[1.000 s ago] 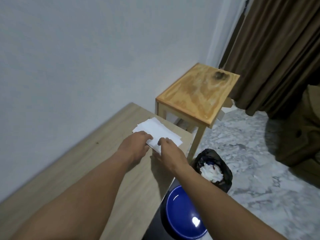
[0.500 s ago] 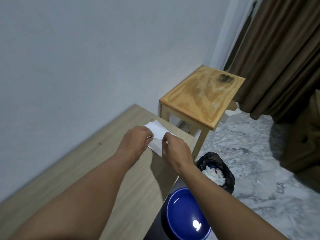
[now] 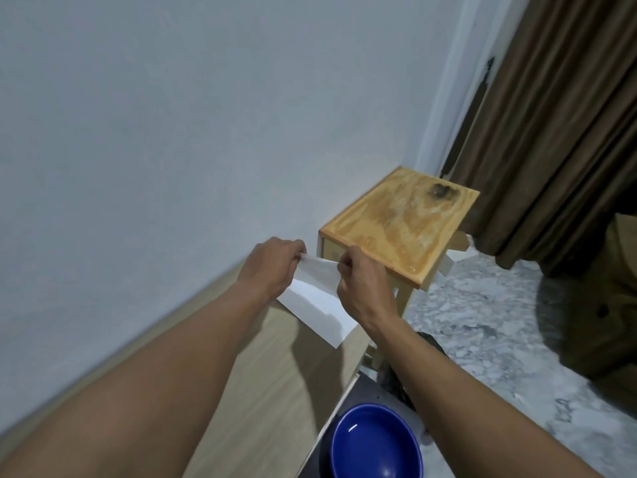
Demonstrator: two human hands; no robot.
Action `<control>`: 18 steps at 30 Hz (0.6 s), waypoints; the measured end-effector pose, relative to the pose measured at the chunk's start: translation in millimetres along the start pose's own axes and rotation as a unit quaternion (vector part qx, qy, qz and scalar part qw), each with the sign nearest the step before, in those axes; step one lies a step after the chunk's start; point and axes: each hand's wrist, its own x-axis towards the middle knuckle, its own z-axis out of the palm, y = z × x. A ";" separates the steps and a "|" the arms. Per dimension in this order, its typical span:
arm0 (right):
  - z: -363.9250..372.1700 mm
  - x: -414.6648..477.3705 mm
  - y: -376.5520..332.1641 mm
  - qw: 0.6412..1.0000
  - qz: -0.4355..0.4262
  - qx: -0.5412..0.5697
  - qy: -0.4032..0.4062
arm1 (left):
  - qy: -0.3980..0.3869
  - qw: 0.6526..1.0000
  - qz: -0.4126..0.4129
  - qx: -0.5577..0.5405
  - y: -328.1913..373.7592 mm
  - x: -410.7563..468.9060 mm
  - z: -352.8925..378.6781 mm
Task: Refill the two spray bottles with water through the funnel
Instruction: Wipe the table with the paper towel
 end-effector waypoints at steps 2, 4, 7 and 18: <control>-6.6 2.3 -1.7 1.000 -0.003 0.000 0.012 | 0.009 1.000 -0.004 0.000 2.0 1.8 -9.5; -13.0 4.5 -2.9 1.000 -0.008 0.000 0.020 | 0.022 1.000 -0.008 -0.012 3.2 3.7 -16.3; -22.5 6.6 -5.0 0.999 -0.020 -0.001 0.032 | 0.021 0.999 -0.025 -0.039 4.7 5.0 -23.7; -55.0 0.6 -38.6 0.998 -0.050 0.020 0.015 | 0.026 0.971 -0.103 -0.216 7.8 -29.3 -81.8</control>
